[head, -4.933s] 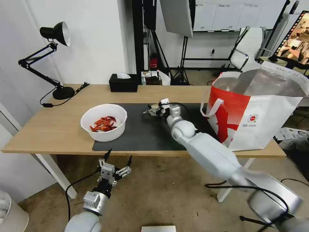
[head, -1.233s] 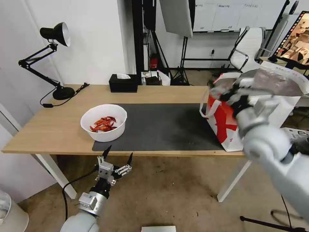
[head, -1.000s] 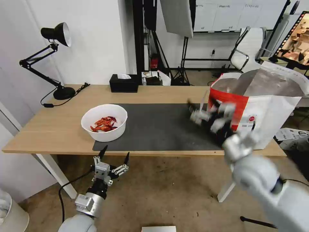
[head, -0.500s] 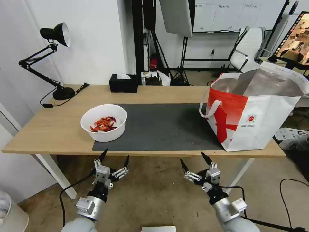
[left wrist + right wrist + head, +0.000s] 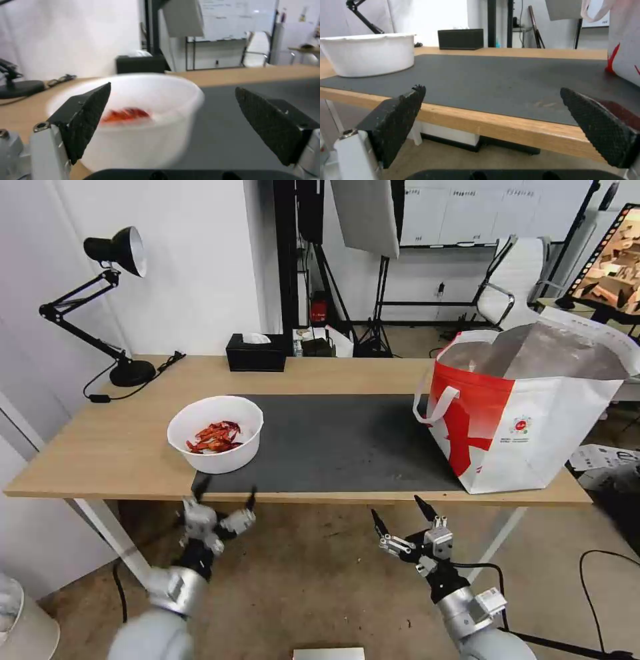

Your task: Pick up the trash from the table and place it into the takeout bag.

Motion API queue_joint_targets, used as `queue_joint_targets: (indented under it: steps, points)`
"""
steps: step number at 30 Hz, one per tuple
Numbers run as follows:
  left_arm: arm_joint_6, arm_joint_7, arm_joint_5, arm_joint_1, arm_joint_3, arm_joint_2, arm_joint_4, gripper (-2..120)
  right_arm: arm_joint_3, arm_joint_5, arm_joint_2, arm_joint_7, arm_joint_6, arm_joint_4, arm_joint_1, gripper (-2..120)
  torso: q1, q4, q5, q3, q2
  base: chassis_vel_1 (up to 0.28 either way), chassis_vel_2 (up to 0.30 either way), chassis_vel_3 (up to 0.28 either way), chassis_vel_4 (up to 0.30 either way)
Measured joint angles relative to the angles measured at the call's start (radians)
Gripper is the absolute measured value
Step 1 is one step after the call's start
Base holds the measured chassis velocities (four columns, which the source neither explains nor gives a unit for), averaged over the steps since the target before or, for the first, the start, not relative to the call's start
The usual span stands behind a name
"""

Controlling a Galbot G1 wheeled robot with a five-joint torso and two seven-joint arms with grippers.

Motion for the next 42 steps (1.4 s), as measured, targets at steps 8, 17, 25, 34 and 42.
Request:
queue_joint_targets:
  steps: [8,17,25,34,42]
  points:
    - [0.255,-0.09,-0.454,-0.238,-0.046,0.298,0.065,100,0.0,0.002,-0.001,0.001,-0.001,0.001,0.002,100,0.0,-0.0002,0.0,0.0,0.0,0.0,0.0,0.0,0.0]
    - [0.664,-0.158,-0.824,-0.462,0.008,0.437,0.255,100,-0.001,0.002,-0.001,0.001,-0.002,0.001,0.002,100,0.0,-0.0002,0.0001,0.0,0.0,0.0,0.0,0.0,0.0]
    - [0.765,-0.177,-0.971,-0.536,0.043,0.434,0.383,100,-0.001,0.003,-0.001,0.002,-0.003,0.002,0.003,100,0.0,0.0001,0.0001,0.0,0.0,0.0,0.0,0.0,0.0]
    - [0.796,-0.253,-1.17,-0.597,0.057,0.411,0.437,100,-0.001,0.003,-0.002,0.002,-0.003,0.002,0.003,100,0.0,-0.0001,0.0004,0.0,0.0,0.0,0.0,0.0,0.0]
    - [0.793,-0.294,-1.209,-0.611,0.084,0.398,0.44,72,-0.001,0.004,-0.002,0.002,-0.003,0.002,0.003,100,0.0,0.0,0.0003,0.0,0.0,0.0,0.0,0.0,0.0]
